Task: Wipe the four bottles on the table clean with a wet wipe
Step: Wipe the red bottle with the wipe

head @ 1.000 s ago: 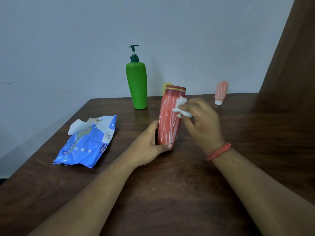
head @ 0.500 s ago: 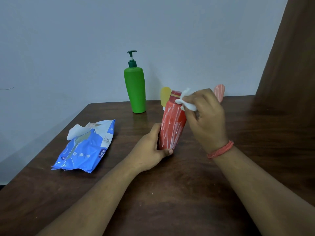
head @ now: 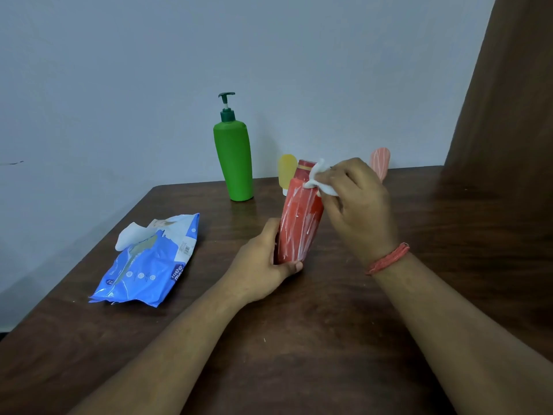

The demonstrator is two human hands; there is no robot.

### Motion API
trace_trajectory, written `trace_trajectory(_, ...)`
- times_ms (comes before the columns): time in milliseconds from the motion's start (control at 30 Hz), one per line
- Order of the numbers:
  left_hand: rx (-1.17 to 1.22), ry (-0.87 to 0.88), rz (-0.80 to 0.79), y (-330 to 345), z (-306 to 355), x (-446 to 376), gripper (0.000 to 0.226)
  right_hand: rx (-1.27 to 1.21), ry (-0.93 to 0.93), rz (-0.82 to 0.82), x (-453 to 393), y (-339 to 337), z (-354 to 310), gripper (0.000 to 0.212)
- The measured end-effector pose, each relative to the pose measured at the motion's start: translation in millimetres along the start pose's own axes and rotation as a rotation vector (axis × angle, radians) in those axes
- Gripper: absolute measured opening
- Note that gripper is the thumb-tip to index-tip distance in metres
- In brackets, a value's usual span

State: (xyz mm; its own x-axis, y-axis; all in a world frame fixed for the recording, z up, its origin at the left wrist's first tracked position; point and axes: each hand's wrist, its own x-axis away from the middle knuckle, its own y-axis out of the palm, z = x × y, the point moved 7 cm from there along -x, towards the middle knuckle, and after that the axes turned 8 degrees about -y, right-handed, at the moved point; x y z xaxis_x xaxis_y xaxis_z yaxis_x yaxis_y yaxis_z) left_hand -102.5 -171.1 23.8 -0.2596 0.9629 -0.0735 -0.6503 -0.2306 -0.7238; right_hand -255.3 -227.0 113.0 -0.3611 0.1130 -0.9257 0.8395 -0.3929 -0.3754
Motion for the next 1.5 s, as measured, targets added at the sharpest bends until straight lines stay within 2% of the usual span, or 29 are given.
trace_trajectory(100, -0.006, 0.003, -0.001, 1.2, 0.2, -0.1, 0.072, -0.022, 0.133, 0.073, 5.3, -6.8, 19.6, 0.014)
trace_trajectory(267, -0.072, 0.045, 0.105, -0.5, 4.7, 1.9, 0.070, 0.004, -0.048, 0.047, -3.8, -10.0, -6.3, 0.013)
trace_trajectory(433, -0.176, 0.105, 0.197, -1.7, 10.8, 3.3, 0.070, 0.053, -0.005, 0.112, -8.3, -24.7, -1.1, 0.015)
trace_trajectory(567, -0.179, 0.121, 0.227, -3.9, 11.0, 4.2, 0.067, 0.079, -0.108, -0.009, -7.8, -13.7, -15.7, 0.023)
trace_trajectory(700, -0.215, 0.120, 0.233, -3.9, 11.1, 3.8, 0.069, 0.059, 0.000, 0.053, -6.1, -20.0, 1.6, 0.025)
trace_trajectory(867, -0.170, 0.098, 0.212, -5.4, 7.7, 3.5, 0.070, 0.058, -0.090, -0.079, 0.1, -2.8, -11.8, 0.022)
trace_trajectory(1000, -0.190, 0.097, 0.201, -4.1, 7.7, 3.1, 0.071, 0.040, 0.024, 0.051, -3.0, -17.5, 7.0, 0.021)
trace_trajectory(1133, -0.165, 0.076, 0.195, -4.6, 3.8, 1.9, 0.073, 0.017, -0.130, -0.124, 1.6, 2.7, -13.4, 0.023)
trace_trajectory(1167, -0.165, 0.074, 0.192, -4.5, 3.7, 1.9, 0.073, 0.019, -0.127, -0.119, 0.8, 2.4, -11.5, 0.022)
trace_trajectory(1267, -0.203, 0.097, 0.194, -3.3, 7.2, 2.8, 0.072, 0.014, -0.005, 0.052, -2.7, -13.7, 7.8, 0.019)
trace_trajectory(1333, -0.222, 0.111, 0.196, -2.6, 8.8, 3.5, 0.072, 0.027, 0.029, 0.086, -2.6, -18.3, 8.6, 0.022)
trace_trajectory(1500, -0.222, 0.115, 0.217, -3.6, 9.1, 4.7, 0.072, 0.095, -0.112, -0.082, -4.0, -4.4, -15.3, 0.028)
